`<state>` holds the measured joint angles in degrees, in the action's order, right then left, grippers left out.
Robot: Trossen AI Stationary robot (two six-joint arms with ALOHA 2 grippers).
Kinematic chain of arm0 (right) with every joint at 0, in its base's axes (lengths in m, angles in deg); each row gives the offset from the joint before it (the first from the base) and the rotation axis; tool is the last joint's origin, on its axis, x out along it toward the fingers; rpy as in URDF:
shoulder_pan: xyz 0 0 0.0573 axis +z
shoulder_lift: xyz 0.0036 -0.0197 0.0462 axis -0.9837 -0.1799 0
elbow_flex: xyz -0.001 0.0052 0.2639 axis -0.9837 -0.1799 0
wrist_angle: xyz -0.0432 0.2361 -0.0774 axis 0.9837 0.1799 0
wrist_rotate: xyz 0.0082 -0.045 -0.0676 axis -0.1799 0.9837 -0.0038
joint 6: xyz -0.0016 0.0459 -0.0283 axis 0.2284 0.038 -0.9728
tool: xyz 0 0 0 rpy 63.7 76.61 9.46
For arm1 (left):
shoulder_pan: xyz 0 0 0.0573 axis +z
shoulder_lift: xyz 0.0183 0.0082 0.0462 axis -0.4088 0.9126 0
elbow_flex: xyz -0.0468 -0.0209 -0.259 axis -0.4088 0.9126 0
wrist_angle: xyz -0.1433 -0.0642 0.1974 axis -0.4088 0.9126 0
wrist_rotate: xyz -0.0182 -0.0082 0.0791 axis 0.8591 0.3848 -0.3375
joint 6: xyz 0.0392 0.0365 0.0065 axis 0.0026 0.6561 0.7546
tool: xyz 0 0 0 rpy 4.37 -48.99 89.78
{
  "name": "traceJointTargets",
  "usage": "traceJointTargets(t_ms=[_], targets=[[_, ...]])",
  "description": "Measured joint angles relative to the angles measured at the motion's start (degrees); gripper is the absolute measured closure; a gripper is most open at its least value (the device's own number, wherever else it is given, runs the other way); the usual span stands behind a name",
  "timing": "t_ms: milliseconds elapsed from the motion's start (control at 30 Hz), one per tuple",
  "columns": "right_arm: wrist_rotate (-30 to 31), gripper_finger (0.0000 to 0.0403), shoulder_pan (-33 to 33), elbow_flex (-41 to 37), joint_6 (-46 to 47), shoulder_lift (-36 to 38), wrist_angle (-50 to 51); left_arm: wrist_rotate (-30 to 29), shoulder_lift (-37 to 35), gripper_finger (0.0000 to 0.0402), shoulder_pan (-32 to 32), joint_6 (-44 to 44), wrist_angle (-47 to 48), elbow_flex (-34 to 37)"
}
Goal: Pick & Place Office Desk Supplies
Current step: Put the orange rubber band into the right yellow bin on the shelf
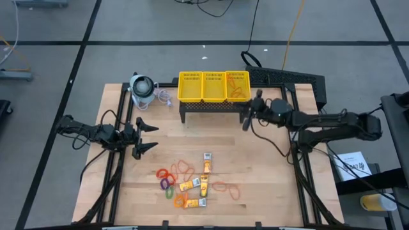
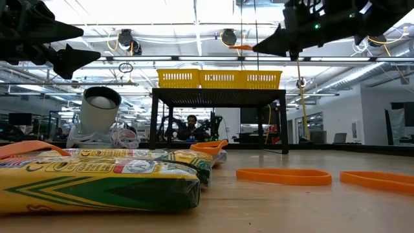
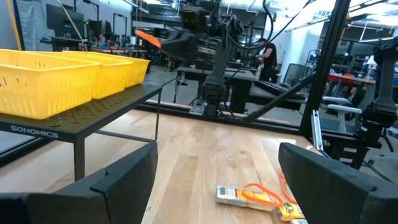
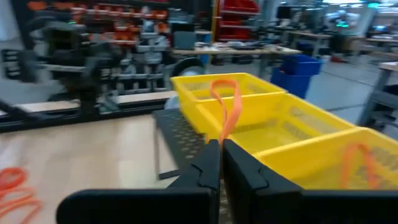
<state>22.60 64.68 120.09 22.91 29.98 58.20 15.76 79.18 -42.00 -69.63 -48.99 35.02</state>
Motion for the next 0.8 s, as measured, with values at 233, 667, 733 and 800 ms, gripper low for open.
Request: traceJointTargets(t_ms=[233, 667, 733, 800], targets=[[0.0, 0.0403, -7.0, 0.0, 0.22, 0.0, -1.15, 0.0, -0.01, 0.0062, 0.0, 0.0, -0.01, 0.0], [5.74, 0.0396, -12.62, 0.0, 1.33, -0.02, -0.56, 0.0, 0.0, 0.0062, 0.0, 0.0, 0.0, -0.01], [5.74, 0.0396, -12.62, 0.0, 1.33, -0.02, -0.54, 0.0, -0.01, 0.0062, 0.0, 0.0, 0.01, -0.01], [5.74, 0.0395, -12.62, 0.0, 1.33, -0.02, -0.56, 0.0, -0.01, 0.0062, 0.0, 0.0, -0.01, -0.01]])
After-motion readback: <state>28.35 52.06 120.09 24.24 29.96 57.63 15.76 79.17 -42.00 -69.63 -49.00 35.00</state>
